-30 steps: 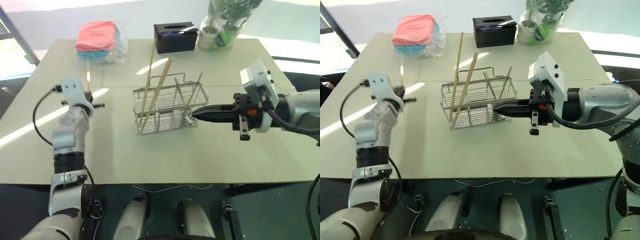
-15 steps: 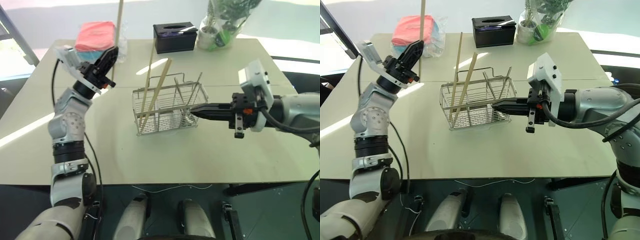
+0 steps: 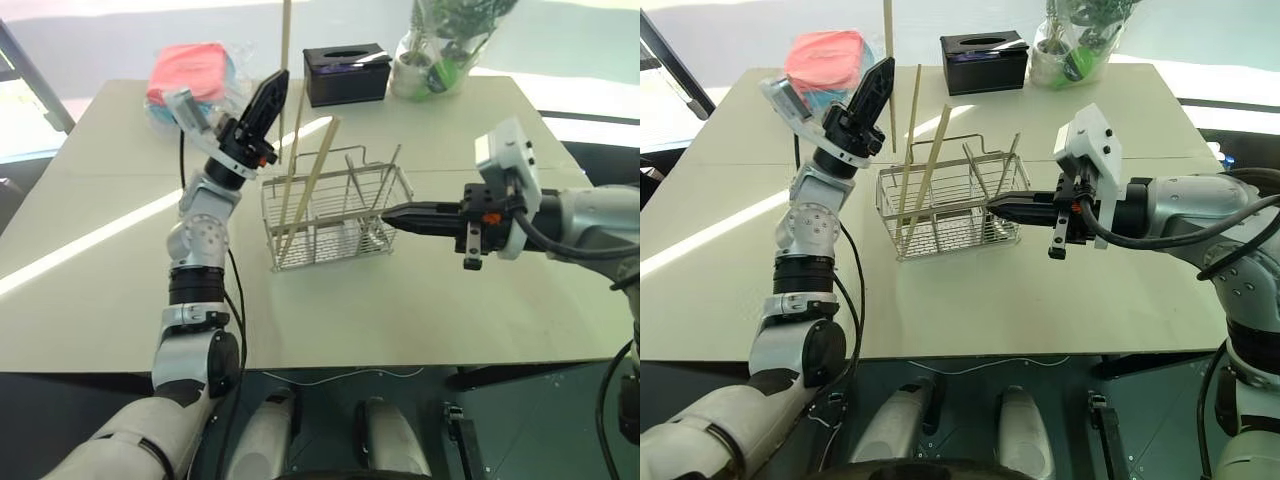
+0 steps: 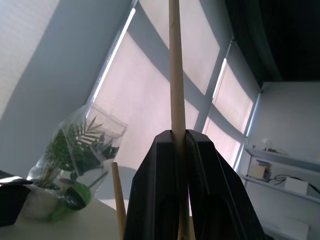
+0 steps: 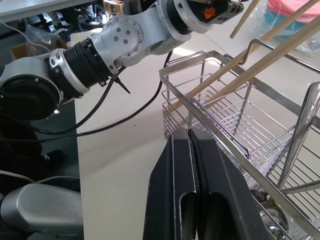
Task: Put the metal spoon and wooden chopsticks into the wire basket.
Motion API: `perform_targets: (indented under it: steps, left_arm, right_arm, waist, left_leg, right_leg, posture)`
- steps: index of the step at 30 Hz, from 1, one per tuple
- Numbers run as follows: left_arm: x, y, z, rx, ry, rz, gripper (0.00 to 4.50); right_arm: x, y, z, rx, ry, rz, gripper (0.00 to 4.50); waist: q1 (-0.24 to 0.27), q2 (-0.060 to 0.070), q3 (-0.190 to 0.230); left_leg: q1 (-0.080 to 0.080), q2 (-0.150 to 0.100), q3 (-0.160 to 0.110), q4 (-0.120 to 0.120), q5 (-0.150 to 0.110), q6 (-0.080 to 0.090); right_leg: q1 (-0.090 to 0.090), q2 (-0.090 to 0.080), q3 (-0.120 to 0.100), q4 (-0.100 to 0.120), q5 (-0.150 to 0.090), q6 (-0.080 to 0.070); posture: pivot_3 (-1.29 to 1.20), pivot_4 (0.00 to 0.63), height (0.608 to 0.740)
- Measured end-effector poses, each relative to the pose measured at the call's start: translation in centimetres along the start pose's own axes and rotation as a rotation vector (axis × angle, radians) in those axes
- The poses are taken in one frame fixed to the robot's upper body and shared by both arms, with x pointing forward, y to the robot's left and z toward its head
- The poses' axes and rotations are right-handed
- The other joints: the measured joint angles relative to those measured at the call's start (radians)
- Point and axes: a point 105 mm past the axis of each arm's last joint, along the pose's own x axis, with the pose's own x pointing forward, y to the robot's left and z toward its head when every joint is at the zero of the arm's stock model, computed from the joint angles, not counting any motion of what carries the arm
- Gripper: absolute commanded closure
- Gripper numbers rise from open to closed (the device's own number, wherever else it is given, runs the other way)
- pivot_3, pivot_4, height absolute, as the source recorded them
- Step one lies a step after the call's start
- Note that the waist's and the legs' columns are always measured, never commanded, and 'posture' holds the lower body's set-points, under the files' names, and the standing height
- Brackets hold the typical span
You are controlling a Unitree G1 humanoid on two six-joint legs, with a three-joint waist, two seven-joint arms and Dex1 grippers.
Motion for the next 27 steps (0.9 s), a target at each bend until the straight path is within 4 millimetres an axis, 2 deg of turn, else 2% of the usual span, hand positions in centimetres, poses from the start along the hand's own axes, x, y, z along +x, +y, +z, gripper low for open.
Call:
perform_targets:
  steps: [6,13,27]
  left_arm:
    - [0.2,-1.0,-0.7,-0.050,0.020,-0.050,4.42]
    - [-0.9,-1.2,-2.4,-0.082,0.069,-0.053,4.42]
    - [-1.7,-2.6,-2.9,-0.099,0.125,-0.091,4.42]
  right_arm:
    - [-0.1,-0.1,-0.1,0.001,0.010,-0.007,4.50]
    - [-0.3,-0.2,0.0,0.001,0.013,-0.018,4.50]
    - [-0.4,-0.2,0.2,-0.001,0.003,-0.022,4.50]
  waist:
    - [0.000,0.000,0.000]
    - [0.000,0.000,0.000]
    - [0.001,0.000,0.000]
  left_leg:
    - [0.000,0.000,0.000,0.000,0.000,0.000]
    - [0.000,0.000,0.000,0.000,0.000,0.000]
    - [0.001,0.000,0.000,0.000,0.000,0.000]
  right_leg:
    - [0.000,0.000,0.000,0.000,0.000,0.000]
    - [0.000,0.000,0.000,0.000,0.000,0.000]
    - [0.001,0.000,0.000,0.000,0.000,0.000]
  posture:
    - [0.00,0.150,0.740]
    - [0.00,0.150,0.740]
    - [0.00,0.150,0.740]
